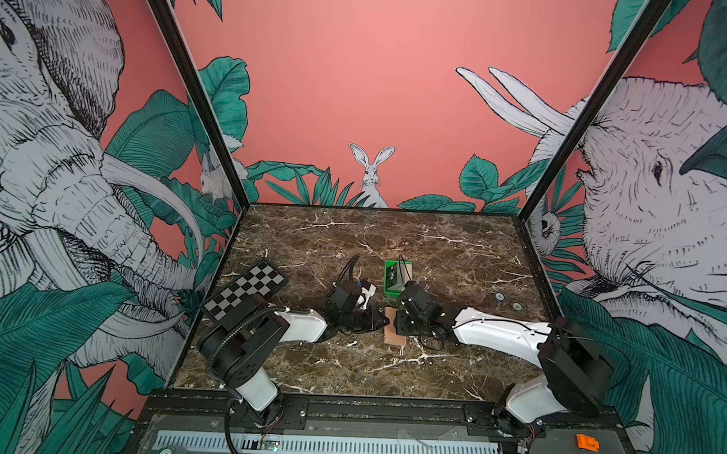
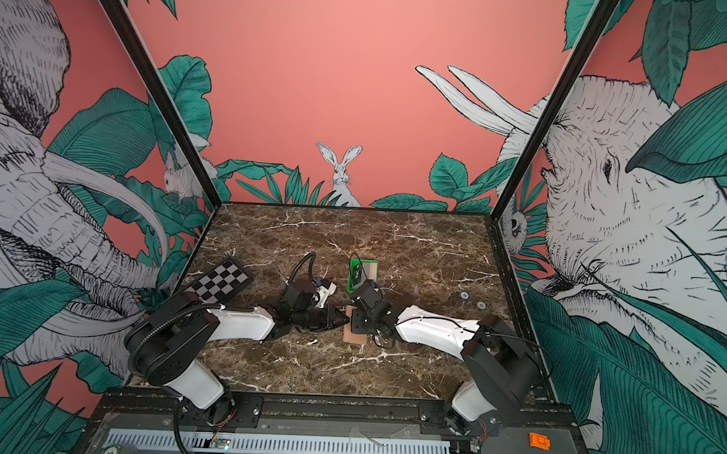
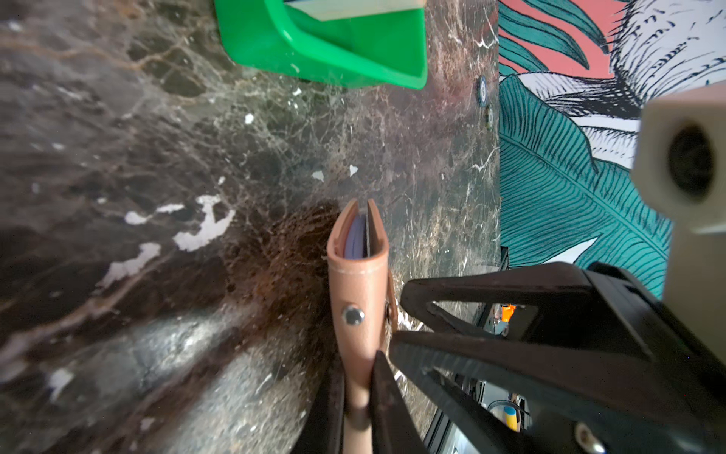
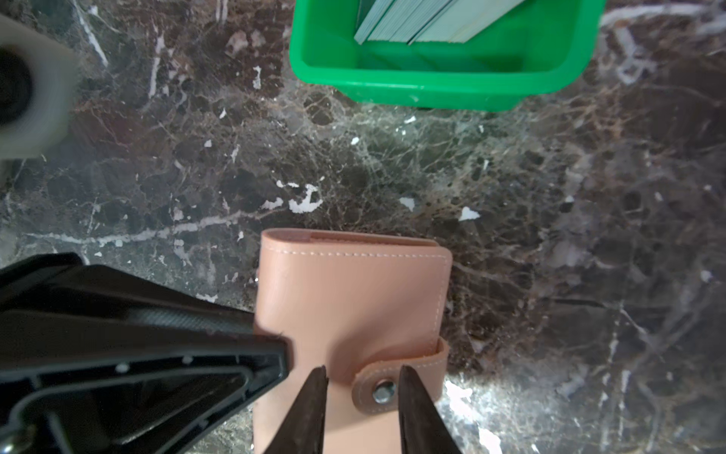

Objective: Put the credit cards into the card holder

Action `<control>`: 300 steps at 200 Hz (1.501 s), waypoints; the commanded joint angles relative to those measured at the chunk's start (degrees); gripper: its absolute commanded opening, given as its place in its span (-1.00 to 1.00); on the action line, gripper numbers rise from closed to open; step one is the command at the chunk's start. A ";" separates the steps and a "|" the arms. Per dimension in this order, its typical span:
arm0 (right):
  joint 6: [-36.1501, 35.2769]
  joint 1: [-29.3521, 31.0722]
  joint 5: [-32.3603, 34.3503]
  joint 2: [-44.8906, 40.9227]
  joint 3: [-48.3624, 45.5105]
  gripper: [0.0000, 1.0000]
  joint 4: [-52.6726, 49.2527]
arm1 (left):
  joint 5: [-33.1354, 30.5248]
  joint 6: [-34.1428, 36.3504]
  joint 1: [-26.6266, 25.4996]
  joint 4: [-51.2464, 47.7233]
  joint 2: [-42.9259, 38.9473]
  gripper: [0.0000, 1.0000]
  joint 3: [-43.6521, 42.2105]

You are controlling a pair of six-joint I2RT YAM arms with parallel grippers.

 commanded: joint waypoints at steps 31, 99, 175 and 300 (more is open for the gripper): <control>-0.99 0.52 1.79 1.60 2.11 -0.42 -4.29 | -1.50 1.91 -0.10 -2.41 -1.52 -0.71 1.55; -1.73 0.86 5.09 2.67 4.69 -0.66 -9.90 | -2.28 2.91 -0.35 -3.10 -2.01 -0.73 2.21; -2.45 2.07 5.53 2.08 4.73 -0.73 -8.06 | -3.04 2.47 -0.87 -4.17 -2.62 -0.73 2.80; -3.75 2.11 5.80 -8.65 -2.00 -0.58 1.44 | -4.69 3.72 -1.74 -5.88 -3.58 -0.73 6.02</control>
